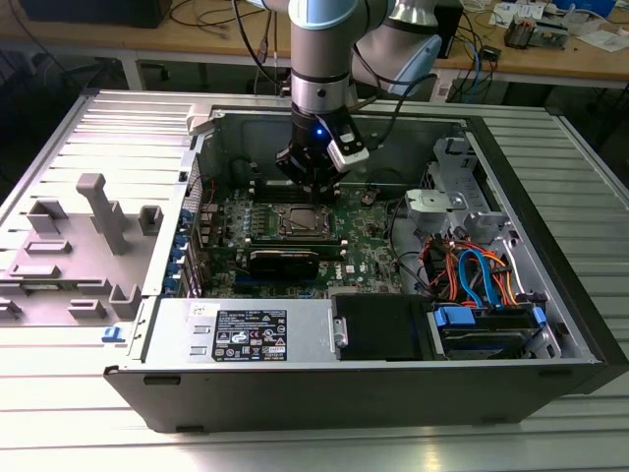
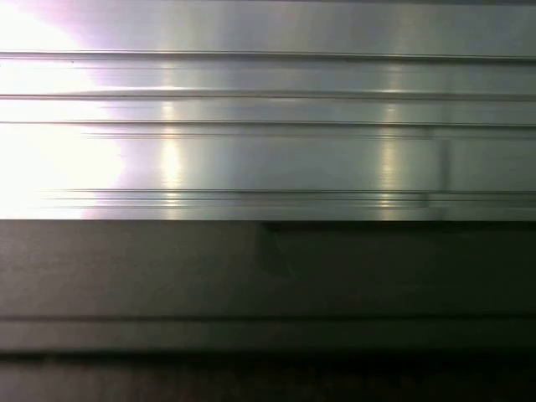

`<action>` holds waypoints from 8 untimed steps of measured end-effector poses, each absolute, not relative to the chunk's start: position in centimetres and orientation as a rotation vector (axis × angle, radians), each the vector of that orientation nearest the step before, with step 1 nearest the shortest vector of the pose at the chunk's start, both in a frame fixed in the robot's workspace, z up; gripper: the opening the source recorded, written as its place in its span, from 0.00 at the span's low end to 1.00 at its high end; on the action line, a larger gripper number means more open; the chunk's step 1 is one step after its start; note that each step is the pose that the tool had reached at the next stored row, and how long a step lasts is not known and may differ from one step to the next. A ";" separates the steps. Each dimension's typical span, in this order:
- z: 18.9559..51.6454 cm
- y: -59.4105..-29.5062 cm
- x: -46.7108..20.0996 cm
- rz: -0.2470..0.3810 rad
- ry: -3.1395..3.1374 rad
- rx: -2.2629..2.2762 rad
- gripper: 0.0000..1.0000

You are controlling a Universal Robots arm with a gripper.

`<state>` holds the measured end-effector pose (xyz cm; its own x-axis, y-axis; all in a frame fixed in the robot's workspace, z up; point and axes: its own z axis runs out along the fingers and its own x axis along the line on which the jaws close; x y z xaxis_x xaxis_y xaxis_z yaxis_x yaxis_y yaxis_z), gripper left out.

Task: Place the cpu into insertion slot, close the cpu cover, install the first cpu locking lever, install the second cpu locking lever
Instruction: 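Install the second cpu locking lever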

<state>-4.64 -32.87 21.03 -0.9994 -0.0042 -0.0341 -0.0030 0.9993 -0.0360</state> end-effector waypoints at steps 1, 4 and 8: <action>21.0 -33.0 -4.6 -0.056 3.107 -0.006 0.11; 21.0 -33.2 -4.6 -0.056 3.107 -0.006 0.11; 21.0 -33.9 -4.6 -0.056 3.107 -0.006 0.11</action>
